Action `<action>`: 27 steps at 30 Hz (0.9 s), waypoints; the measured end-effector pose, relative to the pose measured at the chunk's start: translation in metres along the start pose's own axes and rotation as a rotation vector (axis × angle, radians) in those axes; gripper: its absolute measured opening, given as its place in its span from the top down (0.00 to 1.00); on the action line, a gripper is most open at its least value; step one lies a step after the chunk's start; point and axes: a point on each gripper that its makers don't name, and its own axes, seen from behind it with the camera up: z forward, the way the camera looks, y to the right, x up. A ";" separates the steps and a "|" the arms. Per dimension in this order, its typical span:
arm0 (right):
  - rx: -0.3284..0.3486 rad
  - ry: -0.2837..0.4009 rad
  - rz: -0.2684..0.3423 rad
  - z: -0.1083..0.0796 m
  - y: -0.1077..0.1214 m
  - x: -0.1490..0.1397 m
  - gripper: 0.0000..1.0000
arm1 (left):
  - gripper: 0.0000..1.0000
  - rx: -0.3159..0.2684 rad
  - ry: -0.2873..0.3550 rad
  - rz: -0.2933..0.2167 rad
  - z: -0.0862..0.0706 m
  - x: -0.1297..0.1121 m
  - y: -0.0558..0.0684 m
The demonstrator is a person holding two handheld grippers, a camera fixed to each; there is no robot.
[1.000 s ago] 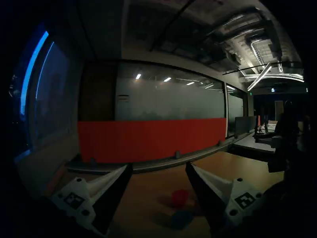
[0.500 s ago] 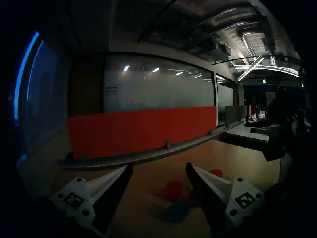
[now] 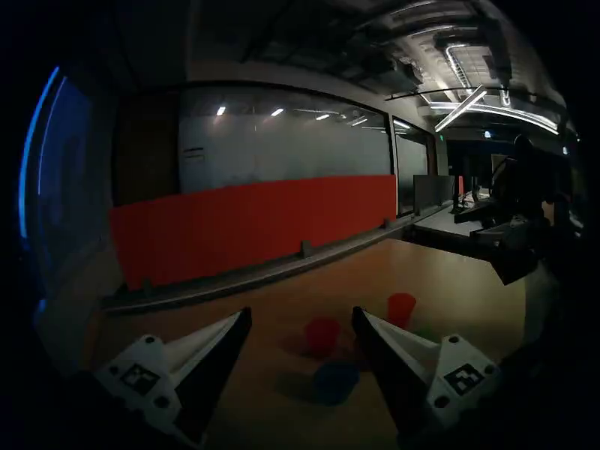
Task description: Pour water
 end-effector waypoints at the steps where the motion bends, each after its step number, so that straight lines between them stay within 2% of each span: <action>1: 0.007 -0.007 0.001 0.001 -0.002 -0.003 0.01 | 0.01 -0.004 -0.009 0.003 0.001 -0.004 0.001; 6: 0.036 -0.044 0.010 0.007 -0.009 -0.022 0.01 | 0.01 -0.026 -0.068 0.012 0.008 -0.031 0.006; 12: 0.057 -0.090 0.017 0.011 -0.014 -0.047 0.01 | 0.01 -0.075 -0.140 0.007 0.012 -0.065 0.019; 18: 0.073 -0.128 0.020 0.015 -0.020 -0.070 0.01 | 0.01 -0.101 -0.191 0.008 0.019 -0.090 0.026; 27: 0.106 -0.182 0.008 0.021 -0.032 -0.101 0.01 | 0.01 -0.140 -0.263 0.038 0.025 -0.122 0.041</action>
